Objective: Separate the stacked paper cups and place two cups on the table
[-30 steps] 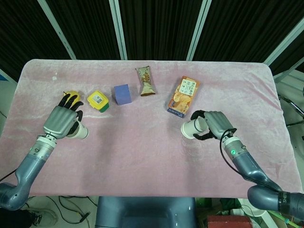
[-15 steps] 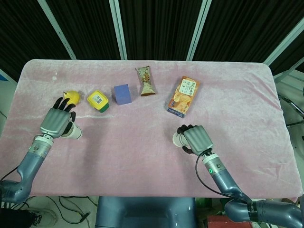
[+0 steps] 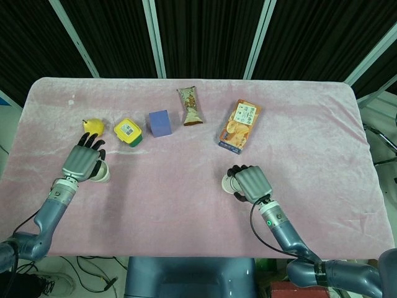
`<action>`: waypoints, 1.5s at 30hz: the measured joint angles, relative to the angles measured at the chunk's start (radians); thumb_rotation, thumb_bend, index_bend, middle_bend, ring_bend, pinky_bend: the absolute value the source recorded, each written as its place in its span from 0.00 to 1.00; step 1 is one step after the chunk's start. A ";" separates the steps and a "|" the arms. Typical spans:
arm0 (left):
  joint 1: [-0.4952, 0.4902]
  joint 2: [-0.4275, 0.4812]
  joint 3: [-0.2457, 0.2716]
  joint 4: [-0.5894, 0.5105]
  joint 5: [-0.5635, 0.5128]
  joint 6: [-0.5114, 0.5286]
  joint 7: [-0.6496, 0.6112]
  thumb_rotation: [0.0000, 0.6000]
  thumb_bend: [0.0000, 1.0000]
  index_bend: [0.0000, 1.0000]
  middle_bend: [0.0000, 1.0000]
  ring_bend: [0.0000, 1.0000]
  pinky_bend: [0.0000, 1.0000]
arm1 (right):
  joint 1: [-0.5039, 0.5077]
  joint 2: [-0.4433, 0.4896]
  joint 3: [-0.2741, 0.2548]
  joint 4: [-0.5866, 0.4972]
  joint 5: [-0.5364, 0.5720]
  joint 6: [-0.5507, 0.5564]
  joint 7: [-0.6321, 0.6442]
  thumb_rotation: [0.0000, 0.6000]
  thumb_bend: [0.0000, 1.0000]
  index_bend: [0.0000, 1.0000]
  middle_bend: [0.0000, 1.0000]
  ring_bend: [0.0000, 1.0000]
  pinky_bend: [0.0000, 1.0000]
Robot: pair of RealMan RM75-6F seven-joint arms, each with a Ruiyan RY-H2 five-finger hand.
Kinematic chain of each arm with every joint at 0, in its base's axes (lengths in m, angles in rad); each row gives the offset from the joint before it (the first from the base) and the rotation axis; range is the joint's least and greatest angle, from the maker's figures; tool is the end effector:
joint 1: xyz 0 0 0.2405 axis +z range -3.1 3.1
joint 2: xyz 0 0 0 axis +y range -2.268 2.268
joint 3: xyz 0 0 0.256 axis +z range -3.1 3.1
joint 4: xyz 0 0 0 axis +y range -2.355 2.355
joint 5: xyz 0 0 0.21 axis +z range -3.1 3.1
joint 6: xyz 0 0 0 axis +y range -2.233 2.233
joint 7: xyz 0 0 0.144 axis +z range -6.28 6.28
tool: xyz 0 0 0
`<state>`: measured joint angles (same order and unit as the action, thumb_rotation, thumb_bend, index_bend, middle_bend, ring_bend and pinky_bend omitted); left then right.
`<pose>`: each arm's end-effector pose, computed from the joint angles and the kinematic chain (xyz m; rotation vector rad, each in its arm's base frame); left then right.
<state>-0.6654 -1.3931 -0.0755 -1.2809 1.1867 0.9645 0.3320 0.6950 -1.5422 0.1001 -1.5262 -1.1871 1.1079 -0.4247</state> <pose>-0.2517 0.3622 0.0539 -1.8070 -0.6926 -0.6103 -0.1551 -0.3195 -0.0089 1.8644 -0.8060 0.9292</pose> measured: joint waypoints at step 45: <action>0.240 0.354 0.024 -0.452 0.163 0.295 -0.117 1.00 0.22 0.11 0.02 0.00 0.00 | -0.147 0.410 0.025 -0.225 0.003 0.031 0.196 1.00 0.07 0.03 0.00 0.16 0.21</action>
<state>-0.4256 -1.0390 -0.0517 -1.7332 1.3494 1.2593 0.2154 0.5485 -1.1318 0.1252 -1.7511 -1.1845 1.1392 -0.2289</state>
